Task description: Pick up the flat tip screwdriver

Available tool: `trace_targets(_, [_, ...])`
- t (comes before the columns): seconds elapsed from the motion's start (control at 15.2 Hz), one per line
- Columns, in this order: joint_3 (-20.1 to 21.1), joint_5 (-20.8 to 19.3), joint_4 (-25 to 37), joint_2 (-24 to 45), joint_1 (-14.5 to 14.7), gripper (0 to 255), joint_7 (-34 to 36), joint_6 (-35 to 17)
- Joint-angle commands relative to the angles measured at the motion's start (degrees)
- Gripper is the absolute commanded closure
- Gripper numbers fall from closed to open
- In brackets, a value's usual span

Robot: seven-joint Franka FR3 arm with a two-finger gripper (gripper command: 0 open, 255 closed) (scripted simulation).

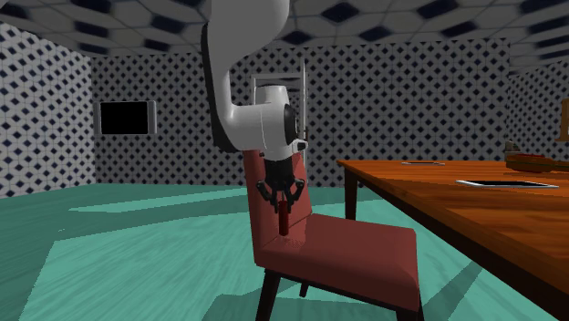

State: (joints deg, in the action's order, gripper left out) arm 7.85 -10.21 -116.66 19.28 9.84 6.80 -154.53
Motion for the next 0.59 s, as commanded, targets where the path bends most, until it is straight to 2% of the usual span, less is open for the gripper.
trace_targets(0.0, [0.3, 0.4, 0.2, -1.0, -0.2, 255, -0.3, 1.2])
trace_targets(0.53, [1.1, 2.2, 1.7, -4.7, -0.7, 255, -1.8, 6.4])
